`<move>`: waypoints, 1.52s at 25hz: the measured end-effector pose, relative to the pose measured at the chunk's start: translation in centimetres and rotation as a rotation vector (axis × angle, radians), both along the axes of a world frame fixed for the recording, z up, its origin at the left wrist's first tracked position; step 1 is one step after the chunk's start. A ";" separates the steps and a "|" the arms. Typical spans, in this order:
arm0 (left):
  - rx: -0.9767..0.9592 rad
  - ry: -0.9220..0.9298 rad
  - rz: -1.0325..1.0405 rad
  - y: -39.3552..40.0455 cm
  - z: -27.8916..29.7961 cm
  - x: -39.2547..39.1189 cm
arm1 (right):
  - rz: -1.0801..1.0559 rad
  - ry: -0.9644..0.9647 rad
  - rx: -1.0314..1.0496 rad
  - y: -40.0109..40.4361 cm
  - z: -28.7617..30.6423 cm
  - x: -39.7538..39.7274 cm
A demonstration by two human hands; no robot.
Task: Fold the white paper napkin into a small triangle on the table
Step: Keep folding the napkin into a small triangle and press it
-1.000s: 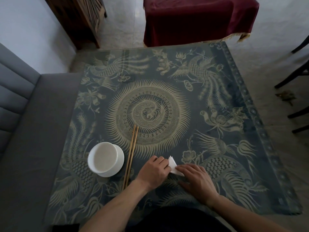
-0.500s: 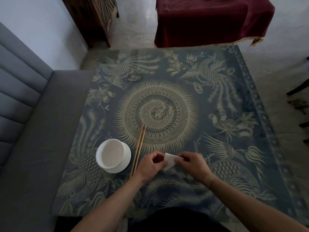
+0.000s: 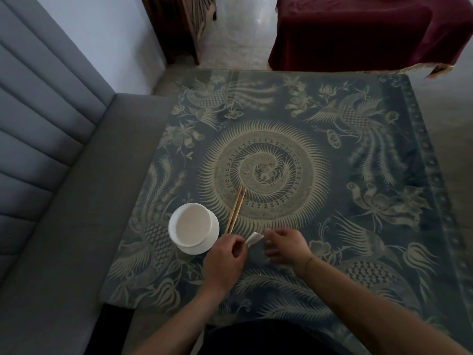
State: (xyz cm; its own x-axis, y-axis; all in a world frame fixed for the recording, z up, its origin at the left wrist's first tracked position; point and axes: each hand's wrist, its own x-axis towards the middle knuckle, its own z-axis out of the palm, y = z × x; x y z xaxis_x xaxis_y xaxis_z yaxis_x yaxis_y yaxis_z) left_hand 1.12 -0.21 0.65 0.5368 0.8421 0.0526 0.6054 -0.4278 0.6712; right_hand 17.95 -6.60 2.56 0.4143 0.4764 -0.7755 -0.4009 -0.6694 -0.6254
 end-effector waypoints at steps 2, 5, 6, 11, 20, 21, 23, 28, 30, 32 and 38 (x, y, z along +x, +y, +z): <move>0.194 0.070 -0.040 -0.2 0.1 -0.3 | -0.076 0.264 -0.036 0.6 0.1 -0.5; 0.370 0.083 -0.153 -0.2 -0.4 -0.7 | -0.042 0.399 -0.024 1.1 0.4 -0.6; 0.396 0.068 -0.180 -0.1 -0.5 -0.7 | -0.019 0.385 -0.026 1.2 0.5 -0.6; 0.411 0.023 -0.208 0.0 -1.4 -1.2 | 0.015 0.266 0.019 1.3 0.4 -0.5; -0.805 -0.220 0.380 0.0 -2.4 0.0 | 0.086 0.096 0.052 1.6 -1.3 -0.1; -0.831 -0.219 0.406 0.2 -2.5 0.2 | 0.085 0.086 0.050 1.6 -1.4 -0.2; -0.840 -0.213 0.446 0.3 -2.5 0.4 | 0.095 0.039 0.036 1.6 -2.0 -0.4; -0.726 -0.077 0.414 0.4 -2.8 0.4 | 0.199 -0.195 -0.004 2.0 -3.1 -0.3; -0.703 -0.034 0.399 0.6 -2.8 0.6 | 0.262 -0.282 -0.010 2.3 -3.2 -0.3; -0.654 0.003 0.382 0.8 -2.7 0.9 | 0.338 -0.369 -0.019 2.5 -3.3 -0.4; -0.340 0.137 0.207 0.8 -2.2 1.0 | 0.481 -0.581 -0.047 3.2 -3.0 -0.7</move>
